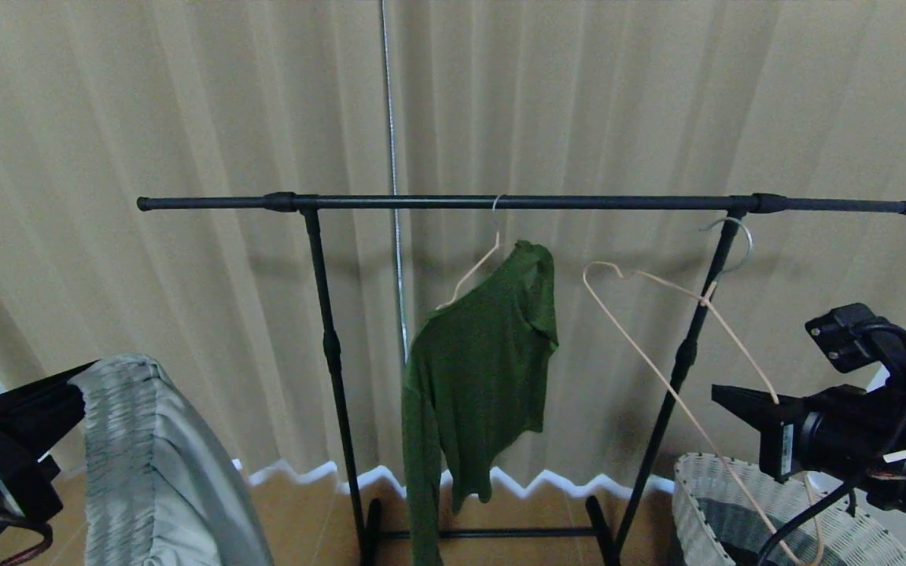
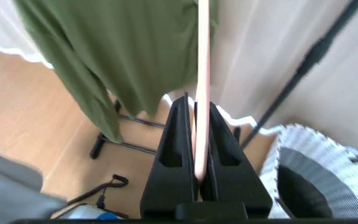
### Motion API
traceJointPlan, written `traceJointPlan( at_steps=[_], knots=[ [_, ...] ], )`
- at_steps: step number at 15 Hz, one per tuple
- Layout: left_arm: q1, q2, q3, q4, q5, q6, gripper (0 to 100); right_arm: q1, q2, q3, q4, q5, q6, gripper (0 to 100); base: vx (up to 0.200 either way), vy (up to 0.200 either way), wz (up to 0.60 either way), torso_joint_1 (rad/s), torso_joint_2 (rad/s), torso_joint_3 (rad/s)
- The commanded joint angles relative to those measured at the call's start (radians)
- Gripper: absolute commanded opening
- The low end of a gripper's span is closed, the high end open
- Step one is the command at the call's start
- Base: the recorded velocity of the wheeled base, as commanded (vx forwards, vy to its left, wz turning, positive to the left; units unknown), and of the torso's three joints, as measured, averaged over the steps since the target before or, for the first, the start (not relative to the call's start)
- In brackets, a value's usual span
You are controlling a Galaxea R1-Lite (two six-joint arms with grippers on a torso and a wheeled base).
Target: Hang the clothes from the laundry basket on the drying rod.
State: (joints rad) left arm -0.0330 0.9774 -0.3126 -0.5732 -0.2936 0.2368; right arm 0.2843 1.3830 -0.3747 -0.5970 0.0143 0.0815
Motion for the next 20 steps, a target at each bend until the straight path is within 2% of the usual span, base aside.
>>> traceJointPlan(
  at_steps=[1, 2, 3, 4, 5, 6, 8, 10, 11, 12, 14, 16, 18, 20],
  knots=[
    [-0.022, 0.0, 0.009, -0.001, 0.001, -0.001, 0, 0.003, -0.027, 0.002, 0.0, 0.004, 0.0, 0, 0.0, 0.0, 0.0, 0.0, 0.0, 0.0],
    [-0.025, 0.012, -0.023, 0.006, 0.005, 0.052, 0, 0.032, -0.033, -0.007, -0.004, 0.062, 0.003, 0, 0.0, 0.0, 0.0, 0.0, 0.0, 0.0],
    [-0.025, 0.012, -0.023, 0.006, 0.005, 0.052, 0, 0.032, -0.033, -0.007, -0.004, 0.062, 0.003, 0, 0.0, 0.0, 0.0, 0.0, 0.0, 0.0],
    [-0.028, 0.076, -0.086, 0.007, 0.018, 0.085, 0, 0.081, -0.028, -0.007, -0.055, 0.112, 0.004, 0, 0.0, 0.0, 0.0, 0.0, 0.0, 0.0],
    [-0.038, 0.11, -0.126, 0.012, 0.041, 0.085, 0, 0.11, -0.021, -0.003, -0.092, 0.138, 0.004, 0, 0.0, 0.0, 0.0, 0.0, 0.0, 0.0],
    [-0.064, 0.165, -0.191, 0.021, 0.1, 0.085, 0, 0.144, -0.009, -0.006, -0.122, 0.156, 0.004, 0, 0.0, 0.0, 0.0, 0.0, 0.0, 0.0],
    [-0.134, 0.293, -0.376, 0.081, 0.284, 0.084, 0, 0.217, 0.033, -0.027, -0.15, 0.159, 0.003, 0, 0.0, 0.0, 0.0, 0.0, 0.0, 0.0],
    [-0.202, 0.383, -0.513, 0.167, 0.403, 0.068, 0, 0.266, 0.053, -0.052, -0.162, 0.181, 0.006, 0, 0.0, 0.0, 0.0, 0.0, 0.0, 0.0],
    [-0.248, 0.437, -0.594, 0.233, 0.461, 0.039, 0, 0.309, 0.054, -0.055, -0.164, 0.196, 0.018, 0, 0.0, 0.0, 0.0, 0.0, 0.0, 0.0],
    [-0.263, 0.46, -0.628, 0.262, 0.479, 0.022, 0, 0.331, 0.054, -0.058, -0.162, 0.201, 0.026, 0, 0.0, 0.0, 0.0, 0.0, 0.0, 0.0],
    [-0.328, 0.557, -0.767, 0.395, 0.553, -0.088, 0, 0.443, 0.051, -0.059, -0.164, 0.202, 0.1, 0, 0.0, 0.0, 0.0, 0.0, 0.0, 0.0],
    [-0.369, 0.639, -0.85, 0.42, 0.625, -0.192, 0, 0.53, 0.045, -0.046, -0.164, 0.202, 0.142, 0, 0.0, 0.0, 0.0, 0.0, 0.0, 0.0],
    [-0.381, 0.702, -0.893, 0.415, 0.702, -0.228, 0, 0.593, 0.034, -0.046, -0.17, 0.201, 0.185, 0, 0.0, 0.0, 0.0, 0.0, 0.0, 0.0],
    [-0.386, 0.718, -0.916, 0.415, 0.708, -0.238, 0, 0.635, 0.037, -0.046, -0.185, 0.201, 0.187, 0, 0.0, 0.0, 0.0, 0.0, 0.0, 0.0]
  ],
)
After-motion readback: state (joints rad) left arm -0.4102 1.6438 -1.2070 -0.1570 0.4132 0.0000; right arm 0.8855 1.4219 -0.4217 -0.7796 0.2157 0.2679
